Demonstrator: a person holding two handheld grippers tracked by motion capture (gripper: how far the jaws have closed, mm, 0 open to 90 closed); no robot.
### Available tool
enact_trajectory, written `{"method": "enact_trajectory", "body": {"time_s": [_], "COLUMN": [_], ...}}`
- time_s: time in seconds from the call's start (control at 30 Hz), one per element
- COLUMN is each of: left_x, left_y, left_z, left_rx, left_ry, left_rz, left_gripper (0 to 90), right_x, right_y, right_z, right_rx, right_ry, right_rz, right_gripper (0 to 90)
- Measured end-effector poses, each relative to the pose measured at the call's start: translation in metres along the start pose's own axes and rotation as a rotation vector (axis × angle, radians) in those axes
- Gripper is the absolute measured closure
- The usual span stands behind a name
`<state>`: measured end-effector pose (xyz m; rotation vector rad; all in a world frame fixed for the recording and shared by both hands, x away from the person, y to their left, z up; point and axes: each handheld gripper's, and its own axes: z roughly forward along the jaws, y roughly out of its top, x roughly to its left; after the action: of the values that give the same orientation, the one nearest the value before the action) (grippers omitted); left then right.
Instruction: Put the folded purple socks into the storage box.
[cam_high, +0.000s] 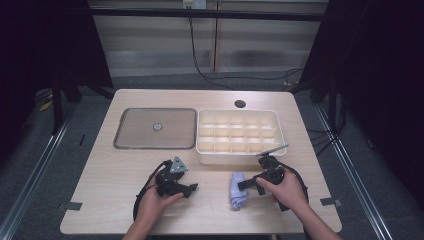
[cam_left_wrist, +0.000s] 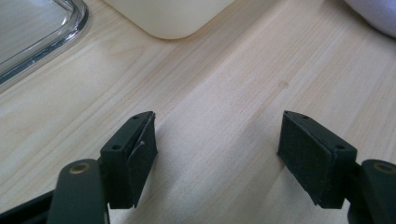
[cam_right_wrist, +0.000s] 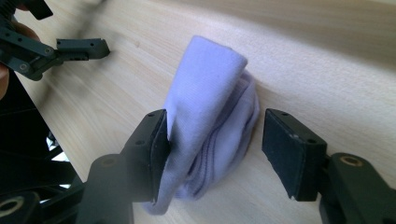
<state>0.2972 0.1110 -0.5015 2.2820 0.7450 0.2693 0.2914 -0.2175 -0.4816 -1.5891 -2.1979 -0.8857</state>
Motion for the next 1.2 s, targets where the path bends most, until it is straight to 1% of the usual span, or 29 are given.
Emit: {"method": "enact_trajectory", "body": {"time_s": [0.03,0.07,0.2,0.23,0.33,0.37,0.43,0.47,0.57,0.63,0.7,0.77,0.83,0.87,0.9,0.93,0.97,1.1,1.13,1.2], "left_x": [0.0002,0.0003,0.0002,0.0003,0.0002,0.0002,0.0002,0.0003,0.0006,0.0006,0.0011,0.0013,0.0016,0.0015,0.0013,0.0014,0.0012,0.0009,0.0009,0.0010], "left_y": [-0.0003,-0.0006,-0.0026,-0.0026,-0.0034,-0.0037,-0.0041,-0.0044,-0.0048,-0.0048,-0.0052,-0.0052,-0.0059,-0.0063,-0.0066,-0.0068,-0.0070,-0.0075,-0.0077,-0.0078], "left_z": [0.0000,0.0000,0.0005,-0.0002,0.0004,0.0005,0.0007,0.0008,0.0007,0.0014,0.0023,0.0023,0.0026,0.0025,0.0021,0.0023,0.0021,0.0021,0.0020,0.0018], "left_rx": [-0.001,-0.002,-0.021,-0.015,-0.027,-0.028,-0.031,-0.033,-0.035,-0.043,-0.051,-0.050,-0.058,-0.062,-0.061,-0.065,-0.063,-0.067,-0.068,-0.065], "left_ry": [-0.003,-0.003,-0.003,-0.002,-0.004,-0.006,-0.006,-0.007,-0.005,-0.003,-0.003,-0.004,-0.008,-0.010,0.000,-0.003,-0.002,-0.005,-0.005,-0.006], "left_rz": [0.003,0.004,-0.002,0.001,0.001,0.001,0.003,0.004,0.008,0.008,0.012,0.013,0.014,0.011,0.012,0.014,0.013,0.011,0.009,0.013], "left_gripper": [27.1,27.0,26.5,26.5,26.1,25.9,25.5,25.4,25.0,24.6,24.1,23.8,23.7,23.7,23.6,23.6,23.6,23.6,23.6,23.6], "right_x": [0.0004,0.0002,-0.0014,-0.0018,-0.0008,-0.0002,0.0004,0.0006,-0.0009,-0.0045,-0.0062,-0.0059,-0.0047,-0.0045,-0.0041,-0.0037,-0.0033,-0.0012,-0.0007,0.0002], "right_y": [-0.0001,-0.0008,-0.0010,-0.0008,-0.0015,-0.0016,-0.0012,-0.0008,0.0011,0.0029,0.0035,0.0034,0.0029,0.0025,0.0022,0.0019,0.0020,0.0022,0.0024,0.0029], "right_z": [0.0005,0.0016,0.0013,0.0010,0.0028,0.0038,0.0039,0.0043,0.0021,-0.0005,-0.0024,-0.0016,-0.0001,0.0010,0.0018,0.0023,0.0020,0.0035,0.0038,0.0043], "right_rx": [0.009,0.005,0.006,0.009,0.005,-0.002,0.004,-0.001,-0.004,-0.017,-0.022,-0.026,-0.018,-0.023,-0.028,-0.030,-0.022,-0.016,-0.011,0.000], "right_ry": [-0.001,-0.002,-0.005,-0.005,0.006,0.008,0.004,0.003,-0.022,-0.037,-0.034,-0.036,-0.037,-0.033,-0.029,-0.026,-0.029,-0.040,-0.051,-0.055], "right_rz": [-0.003,-0.009,-0.006,-0.006,-0.002,-0.008,-0.020,-0.021,-0.031,-0.024,-0.018,-0.024,-0.024,-0.025,-0.026,-0.026,-0.023,-0.031,-0.038,-0.042], "right_gripper": [41.2,41.2,42.8,43.2,45.5,45.6,45.6,45.3,44.6,44.7,44.8,44.9,44.9,45.6,46.0,47.0,48.8,52.7,54.4,57.7]}}
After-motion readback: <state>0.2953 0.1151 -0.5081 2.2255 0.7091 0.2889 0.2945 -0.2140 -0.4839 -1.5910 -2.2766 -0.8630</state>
